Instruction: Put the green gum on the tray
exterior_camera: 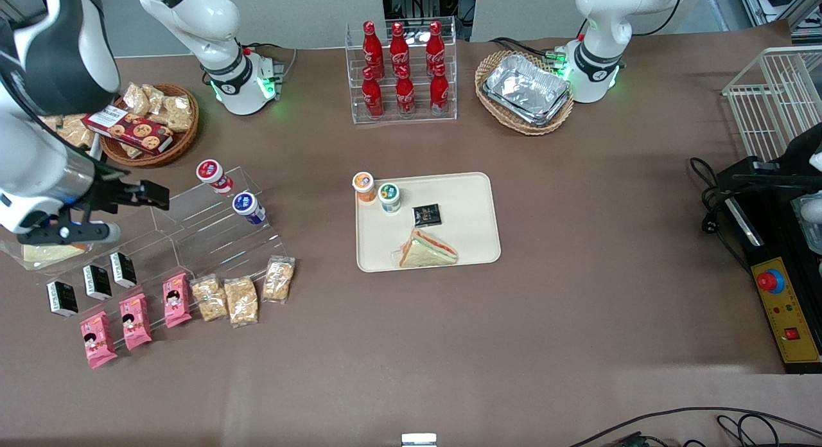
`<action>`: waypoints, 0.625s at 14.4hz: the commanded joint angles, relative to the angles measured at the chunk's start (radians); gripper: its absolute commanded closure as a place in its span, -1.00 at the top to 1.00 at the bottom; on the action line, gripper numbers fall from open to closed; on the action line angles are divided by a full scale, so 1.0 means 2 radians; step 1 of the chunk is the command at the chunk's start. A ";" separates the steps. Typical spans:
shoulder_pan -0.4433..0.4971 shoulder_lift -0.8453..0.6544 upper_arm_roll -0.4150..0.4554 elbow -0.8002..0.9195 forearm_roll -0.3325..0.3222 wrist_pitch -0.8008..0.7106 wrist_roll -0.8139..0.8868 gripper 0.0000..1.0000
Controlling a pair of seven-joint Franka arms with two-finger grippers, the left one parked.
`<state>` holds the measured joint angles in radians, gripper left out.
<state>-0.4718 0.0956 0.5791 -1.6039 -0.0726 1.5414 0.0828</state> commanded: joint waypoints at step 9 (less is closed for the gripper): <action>0.129 -0.005 -0.277 0.017 0.055 -0.007 -0.206 1.00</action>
<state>-0.3418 0.0811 0.1877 -1.5845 -0.0151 1.5321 -0.2735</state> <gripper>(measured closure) 0.000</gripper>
